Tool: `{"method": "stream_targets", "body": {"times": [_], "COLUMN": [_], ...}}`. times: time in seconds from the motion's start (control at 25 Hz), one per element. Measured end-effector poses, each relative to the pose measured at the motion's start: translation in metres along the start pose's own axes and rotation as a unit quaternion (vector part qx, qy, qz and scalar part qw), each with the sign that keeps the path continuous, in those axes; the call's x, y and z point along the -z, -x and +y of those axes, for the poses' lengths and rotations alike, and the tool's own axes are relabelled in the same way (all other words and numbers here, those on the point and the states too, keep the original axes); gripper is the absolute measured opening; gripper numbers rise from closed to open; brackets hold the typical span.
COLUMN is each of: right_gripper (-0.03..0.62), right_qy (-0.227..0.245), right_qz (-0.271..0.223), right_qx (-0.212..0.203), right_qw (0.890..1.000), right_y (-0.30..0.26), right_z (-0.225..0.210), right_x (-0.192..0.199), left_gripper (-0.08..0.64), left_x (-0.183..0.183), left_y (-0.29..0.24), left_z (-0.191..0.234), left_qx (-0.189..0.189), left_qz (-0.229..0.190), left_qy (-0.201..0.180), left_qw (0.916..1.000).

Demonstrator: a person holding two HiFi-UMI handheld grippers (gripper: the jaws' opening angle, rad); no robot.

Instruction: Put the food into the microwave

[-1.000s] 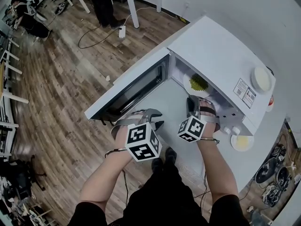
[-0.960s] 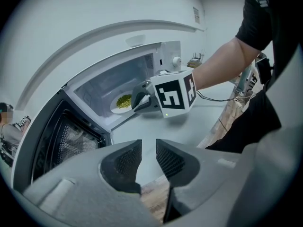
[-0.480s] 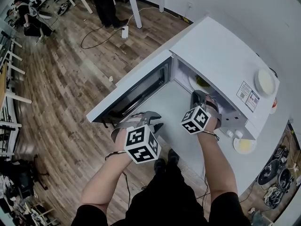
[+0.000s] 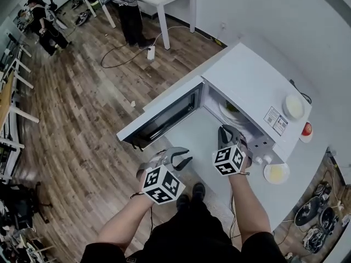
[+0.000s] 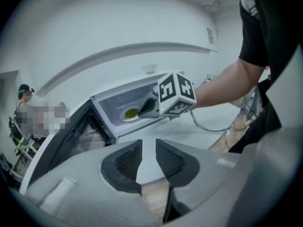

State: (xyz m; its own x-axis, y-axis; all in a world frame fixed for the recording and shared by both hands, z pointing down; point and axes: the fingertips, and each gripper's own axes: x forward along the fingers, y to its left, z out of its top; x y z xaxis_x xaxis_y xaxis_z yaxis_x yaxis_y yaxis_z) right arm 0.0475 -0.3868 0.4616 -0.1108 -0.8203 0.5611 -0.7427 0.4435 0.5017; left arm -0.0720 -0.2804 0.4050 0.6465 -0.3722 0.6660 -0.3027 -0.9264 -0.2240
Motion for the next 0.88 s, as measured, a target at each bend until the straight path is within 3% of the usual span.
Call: {"method": "stream_targets", "body": {"times": [0.24,0.48,0.72,0.88], "right_gripper": [0.031,0.031,0.031,0.031], "right_qy": [-0.096,-0.138,-0.205,-0.247], "right_qz": [-0.066,-0.109,-0.154,-0.183], "right_qx": [-0.069,-0.072,-0.078,-0.088], "right_qw": [0.991,0.982,0.963,0.947], "right_y": [0.122,0.231,0.306,0.347], "right_z": [0.025,0.033,0.041,0.049], "right_x": [-0.025,-0.044,-0.045,-0.031], "left_gripper": [0.066,0.037,0.018,0.009], "left_x": [-0.029,-0.058,-0.059,-0.069], "left_y": [0.081,0.144,0.161,0.161], "left_z": [-0.04,-0.056,-0.08,-0.111], "left_qx": [0.0,-0.007,0.004,0.015], "left_qz": [-0.128,-0.234,-0.26,-0.261], "left_qy": [0.075,0.112,0.163,0.171], "left_qw": [0.9889,0.9658,0.9518,0.95]}}
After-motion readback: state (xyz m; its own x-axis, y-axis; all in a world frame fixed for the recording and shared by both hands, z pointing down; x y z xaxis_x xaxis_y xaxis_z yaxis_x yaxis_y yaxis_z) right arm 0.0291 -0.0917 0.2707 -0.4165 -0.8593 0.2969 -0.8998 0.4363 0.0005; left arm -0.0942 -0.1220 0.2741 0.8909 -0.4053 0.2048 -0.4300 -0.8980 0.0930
